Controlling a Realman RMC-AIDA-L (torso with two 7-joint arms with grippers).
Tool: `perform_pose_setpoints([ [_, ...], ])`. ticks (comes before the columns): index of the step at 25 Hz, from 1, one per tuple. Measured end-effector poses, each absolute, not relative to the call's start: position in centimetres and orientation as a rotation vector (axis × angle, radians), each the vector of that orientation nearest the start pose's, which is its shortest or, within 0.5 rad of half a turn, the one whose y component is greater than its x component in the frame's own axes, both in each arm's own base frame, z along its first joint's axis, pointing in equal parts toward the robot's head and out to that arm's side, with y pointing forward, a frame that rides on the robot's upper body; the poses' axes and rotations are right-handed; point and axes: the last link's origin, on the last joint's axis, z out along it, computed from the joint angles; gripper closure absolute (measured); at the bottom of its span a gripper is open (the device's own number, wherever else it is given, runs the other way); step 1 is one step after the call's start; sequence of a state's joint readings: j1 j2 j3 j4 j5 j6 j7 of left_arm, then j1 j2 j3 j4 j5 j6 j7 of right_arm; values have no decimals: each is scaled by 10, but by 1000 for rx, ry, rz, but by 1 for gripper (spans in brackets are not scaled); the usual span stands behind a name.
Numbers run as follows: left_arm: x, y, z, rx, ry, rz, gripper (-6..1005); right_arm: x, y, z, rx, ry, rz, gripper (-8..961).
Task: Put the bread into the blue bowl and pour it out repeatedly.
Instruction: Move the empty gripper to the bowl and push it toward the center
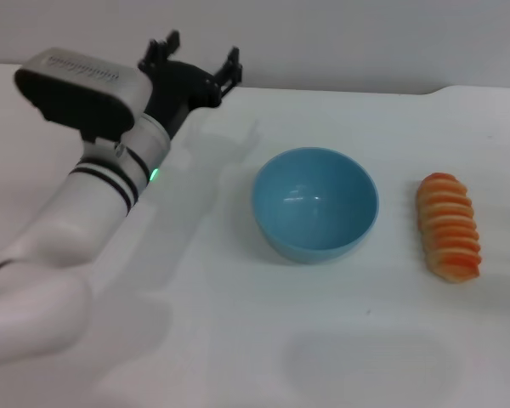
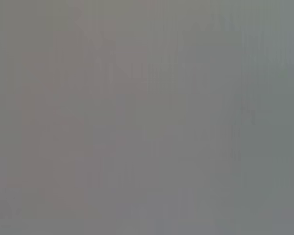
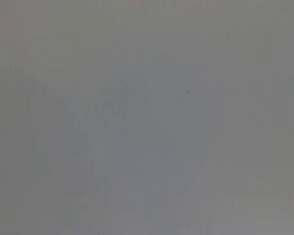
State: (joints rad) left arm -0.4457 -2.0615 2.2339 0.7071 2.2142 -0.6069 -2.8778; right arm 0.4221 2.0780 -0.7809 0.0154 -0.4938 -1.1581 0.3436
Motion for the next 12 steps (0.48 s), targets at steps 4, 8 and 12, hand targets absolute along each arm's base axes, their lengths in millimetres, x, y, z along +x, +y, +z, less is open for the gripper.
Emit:
perform_pose_setpoints([
  [4,-220,390,-71,-1903,-716,-544,135,384,308,16,-1380,769,666,288],
  [8,-211,400,-64,-1977,-781,-475,137,383,310,17,-1381,765,669,290],
  [12,-202,416,-48,-2075,-863,-329,137,383,310,17,-1381,766,668,292],
])
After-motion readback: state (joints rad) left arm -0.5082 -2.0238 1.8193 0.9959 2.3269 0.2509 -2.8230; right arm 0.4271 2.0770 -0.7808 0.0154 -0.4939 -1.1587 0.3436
